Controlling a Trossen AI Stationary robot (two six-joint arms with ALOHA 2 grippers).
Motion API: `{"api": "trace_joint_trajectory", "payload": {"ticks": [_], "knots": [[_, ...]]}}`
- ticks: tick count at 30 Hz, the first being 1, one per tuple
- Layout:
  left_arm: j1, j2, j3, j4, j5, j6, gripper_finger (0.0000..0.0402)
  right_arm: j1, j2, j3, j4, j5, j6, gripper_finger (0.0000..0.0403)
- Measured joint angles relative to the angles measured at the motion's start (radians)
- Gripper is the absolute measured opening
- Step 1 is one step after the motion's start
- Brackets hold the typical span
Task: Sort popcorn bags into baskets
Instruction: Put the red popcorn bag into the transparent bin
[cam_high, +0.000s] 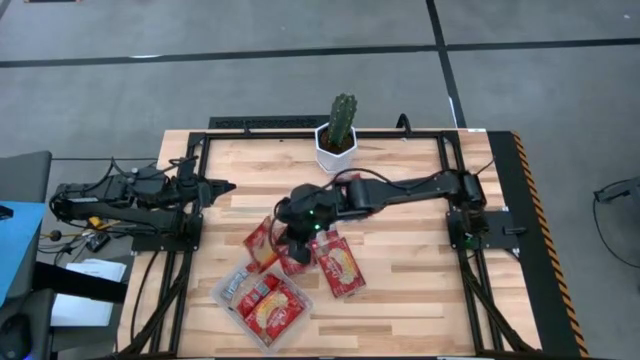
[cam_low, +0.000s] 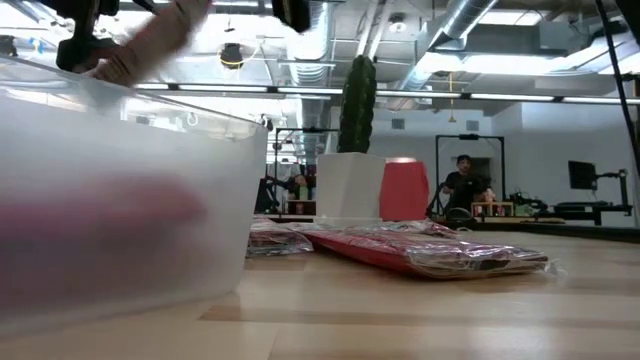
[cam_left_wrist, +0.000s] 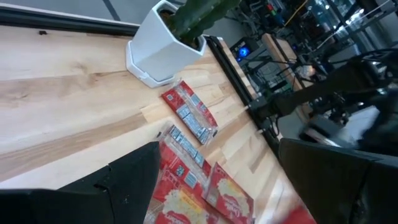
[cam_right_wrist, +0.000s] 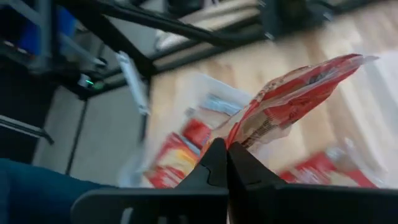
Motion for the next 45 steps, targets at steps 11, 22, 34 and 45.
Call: {"api": "trace_joint_trajectory", "payload": {"ticks": [11, 22, 34, 45], "knots": [[0.000, 0.000, 0.000, -0.006, 0.001, -0.008, 0.0316, 0.080, 0.071, -0.002, 0.144, 0.014, 0.021, 0.0003], [0.000, 0.000, 0.000, -0.020, 0.023, -0.010, 0.0316, 0.102, 0.238, 0.000, 0.437, -0.118, 0.131, 0.0003], [0.000, 0.000, 0.000, -0.035, 0.022, -0.010, 0.0316, 0.079, 0.306, 0.000, 0.426, -0.140, 0.125, 0.0007], [0.000, 0.000, 0.000, -0.035, 0.021, -0.010, 0.0316, 0.051, 0.305, 0.000, 0.307, -0.129, 0.097, 0.0106]]}}
